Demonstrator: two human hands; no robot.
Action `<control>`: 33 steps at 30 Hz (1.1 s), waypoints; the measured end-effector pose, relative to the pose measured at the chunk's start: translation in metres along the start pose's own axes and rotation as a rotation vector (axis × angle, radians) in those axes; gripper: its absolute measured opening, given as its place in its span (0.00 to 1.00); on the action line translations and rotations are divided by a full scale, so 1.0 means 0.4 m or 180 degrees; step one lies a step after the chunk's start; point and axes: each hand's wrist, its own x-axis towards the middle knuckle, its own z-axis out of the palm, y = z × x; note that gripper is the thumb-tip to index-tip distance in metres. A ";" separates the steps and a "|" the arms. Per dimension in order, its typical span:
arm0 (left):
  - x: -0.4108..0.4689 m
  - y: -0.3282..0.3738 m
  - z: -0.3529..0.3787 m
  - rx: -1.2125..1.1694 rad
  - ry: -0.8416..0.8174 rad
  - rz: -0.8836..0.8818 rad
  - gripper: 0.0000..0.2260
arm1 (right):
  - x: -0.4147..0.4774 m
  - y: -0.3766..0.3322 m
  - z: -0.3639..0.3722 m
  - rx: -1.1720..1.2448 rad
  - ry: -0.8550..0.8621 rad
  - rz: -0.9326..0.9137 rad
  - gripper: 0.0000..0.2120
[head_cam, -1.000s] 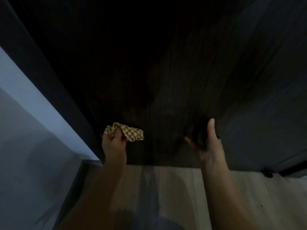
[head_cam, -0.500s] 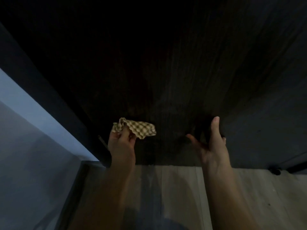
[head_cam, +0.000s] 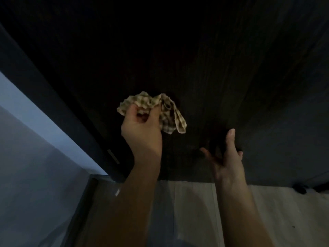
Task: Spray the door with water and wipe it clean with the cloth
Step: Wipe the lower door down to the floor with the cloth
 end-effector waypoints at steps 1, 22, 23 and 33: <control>-0.006 0.006 0.007 0.0054 0.0060 0.0063 0.08 | -0.004 -0.003 0.004 -0.0038 0.0007 0.0008 0.47; -0.047 0.104 0.095 0.2044 -0.0949 0.2250 0.06 | -0.091 -0.188 0.084 -0.2668 0.0071 -0.2479 0.57; -0.040 0.118 0.095 0.1945 -0.0883 0.2157 0.06 | -0.089 -0.189 0.084 -0.2709 0.0075 -0.2481 0.58; -0.098 -0.041 0.111 0.2501 -0.1654 0.2408 0.09 | -0.100 -0.189 0.081 -0.2918 0.0068 -0.2487 0.57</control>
